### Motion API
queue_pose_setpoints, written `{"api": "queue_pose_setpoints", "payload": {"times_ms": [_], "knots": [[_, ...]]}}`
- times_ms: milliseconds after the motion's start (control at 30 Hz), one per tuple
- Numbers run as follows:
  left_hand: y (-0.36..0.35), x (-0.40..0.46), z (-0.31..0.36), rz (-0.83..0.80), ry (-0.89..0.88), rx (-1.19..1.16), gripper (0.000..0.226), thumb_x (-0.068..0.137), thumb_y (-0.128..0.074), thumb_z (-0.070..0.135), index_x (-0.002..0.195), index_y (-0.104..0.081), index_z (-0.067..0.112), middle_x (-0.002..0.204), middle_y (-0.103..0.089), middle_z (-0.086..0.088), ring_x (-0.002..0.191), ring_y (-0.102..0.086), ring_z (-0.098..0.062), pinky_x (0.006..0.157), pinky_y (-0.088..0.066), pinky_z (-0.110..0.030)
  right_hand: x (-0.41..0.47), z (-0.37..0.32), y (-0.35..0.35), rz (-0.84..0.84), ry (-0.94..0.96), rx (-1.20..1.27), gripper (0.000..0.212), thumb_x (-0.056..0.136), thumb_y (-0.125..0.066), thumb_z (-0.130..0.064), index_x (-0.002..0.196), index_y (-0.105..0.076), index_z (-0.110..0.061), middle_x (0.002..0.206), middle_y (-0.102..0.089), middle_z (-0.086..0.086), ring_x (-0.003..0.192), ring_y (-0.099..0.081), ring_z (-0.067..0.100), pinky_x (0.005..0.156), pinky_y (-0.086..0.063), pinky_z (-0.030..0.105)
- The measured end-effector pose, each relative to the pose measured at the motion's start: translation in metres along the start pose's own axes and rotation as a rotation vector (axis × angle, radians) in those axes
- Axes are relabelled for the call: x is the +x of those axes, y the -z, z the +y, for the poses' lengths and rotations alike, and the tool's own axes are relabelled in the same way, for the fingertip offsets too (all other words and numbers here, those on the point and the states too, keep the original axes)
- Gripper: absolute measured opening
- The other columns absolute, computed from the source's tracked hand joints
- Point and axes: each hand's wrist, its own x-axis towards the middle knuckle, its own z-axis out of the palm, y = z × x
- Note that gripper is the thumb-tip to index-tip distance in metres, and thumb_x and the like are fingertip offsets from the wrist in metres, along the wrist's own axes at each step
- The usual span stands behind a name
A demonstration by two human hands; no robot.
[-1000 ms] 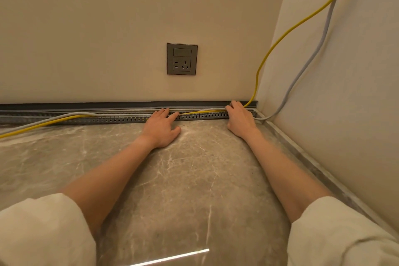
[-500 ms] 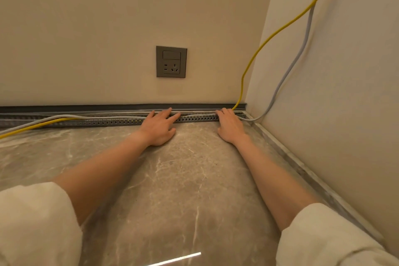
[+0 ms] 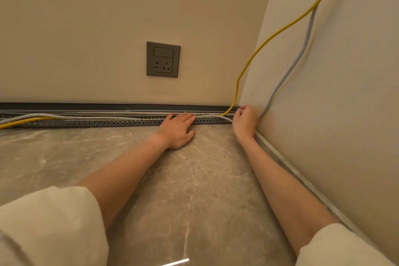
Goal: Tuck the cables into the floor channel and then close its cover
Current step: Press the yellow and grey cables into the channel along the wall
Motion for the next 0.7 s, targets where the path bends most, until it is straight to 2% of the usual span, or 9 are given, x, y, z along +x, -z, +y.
{"api": "queue_pose_setpoints", "payload": {"times_ms": [67, 133, 267, 333, 400, 433, 500, 600, 700], "knots": [[-0.002, 0.001, 0.001, 0.012, 0.0, 0.003, 0.06, 0.097, -0.028, 0.045, 0.151, -0.016, 0.022, 0.16, -0.017, 0.003, 0.148, -0.012, -0.013, 0.122, -0.008, -0.044, 0.018, -0.004, -0.001, -0.171, -0.127, 0.114, 0.021, 0.092, -0.058, -0.023, 0.086, -0.056, -0.003, 0.078, -0.066, 0.018, 0.068, -0.063, 0.03, 0.059, -0.048, 0.032], [-0.003, 0.0, 0.0, 0.021, 0.0, -0.001, 0.06, 0.097, -0.028, 0.045, 0.151, -0.016, 0.022, 0.16, -0.017, 0.004, 0.148, -0.013, -0.013, 0.122, -0.009, -0.044, 0.028, -0.01, -0.002, -0.326, -0.177, 0.216, 0.03, 0.092, -0.06, -0.023, 0.067, -0.055, -0.006, 0.057, -0.058, 0.011, 0.044, -0.054, 0.02, 0.042, -0.045, 0.028], [-0.003, -0.001, -0.002, 0.044, -0.009, 0.0, 0.061, 0.096, -0.029, 0.047, 0.15, -0.018, 0.023, 0.16, -0.018, 0.003, 0.148, -0.015, -0.013, 0.122, -0.011, -0.043, 0.042, -0.013, -0.006, -0.392, -0.154, 0.1, 0.036, 0.091, -0.061, -0.013, 0.056, -0.052, -0.008, 0.054, -0.058, 0.01, 0.041, -0.052, 0.016, 0.04, -0.044, 0.025], [-0.002, -0.001, -0.003, 0.046, -0.01, 0.0, 0.061, 0.095, -0.03, 0.047, 0.15, -0.018, 0.023, 0.16, -0.019, 0.003, 0.147, -0.016, -0.013, 0.122, -0.012, -0.043, 0.047, -0.013, -0.003, -0.355, -0.129, 0.049, 0.029, 0.09, -0.061, -0.011, 0.063, -0.054, -0.005, 0.067, -0.063, 0.017, 0.047, -0.056, 0.021, 0.043, -0.047, 0.03], [-0.002, -0.001, -0.004, 0.049, -0.008, 0.002, 0.061, 0.095, -0.03, 0.048, 0.15, -0.018, 0.023, 0.16, -0.019, 0.003, 0.147, -0.016, -0.013, 0.122, -0.013, -0.044, 0.051, -0.012, 0.004, -0.288, -0.06, -0.076, 0.016, 0.09, -0.062, -0.012, 0.082, -0.062, 0.001, 0.085, -0.067, 0.021, 0.069, -0.065, 0.031, 0.057, -0.052, 0.035], [-0.003, -0.001, -0.004, 0.051, -0.006, 0.004, 0.061, 0.095, -0.03, 0.048, 0.15, -0.019, 0.023, 0.16, -0.019, 0.003, 0.147, -0.016, -0.013, 0.121, -0.013, -0.044, 0.052, -0.011, 0.009, -0.247, -0.014, -0.16, 0.013, 0.09, -0.061, -0.012, 0.09, -0.063, 0.001, 0.09, -0.067, 0.02, 0.08, -0.066, 0.033, 0.062, -0.049, 0.034], [-0.003, -0.001, -0.003, 0.053, -0.003, 0.002, 0.061, 0.095, -0.03, 0.048, 0.15, -0.019, 0.023, 0.159, -0.02, 0.003, 0.147, -0.017, -0.013, 0.121, -0.013, -0.043, 0.053, -0.01, 0.015, -0.189, 0.068, -0.296, 0.008, 0.09, -0.058, -0.005, 0.093, -0.063, 0.0, 0.094, -0.067, 0.018, 0.087, -0.064, 0.035, 0.062, -0.043, 0.033], [-0.003, -0.001, -0.004, 0.06, -0.007, -0.003, 0.06, 0.095, -0.031, 0.047, 0.15, -0.02, 0.023, 0.159, -0.02, 0.004, 0.147, -0.018, -0.013, 0.121, -0.013, -0.043, 0.053, -0.01, 0.015, -0.164, 0.119, -0.431, 0.016, 0.089, -0.05, 0.005, 0.097, -0.063, 0.0, 0.1, -0.067, 0.02, 0.094, -0.063, 0.038, 0.069, -0.048, 0.037], [-0.003, -0.001, -0.004, 0.065, -0.008, -0.005, 0.06, 0.095, -0.031, 0.047, 0.149, -0.021, 0.023, 0.159, -0.021, 0.004, 0.147, -0.018, -0.013, 0.121, -0.013, -0.043, 0.05, -0.008, 0.011, -0.16, 0.129, -0.488, 0.023, 0.091, -0.045, 0.005, 0.101, -0.064, 0.001, 0.105, -0.066, 0.021, 0.099, -0.063, 0.038, 0.076, -0.05, 0.037]]}}
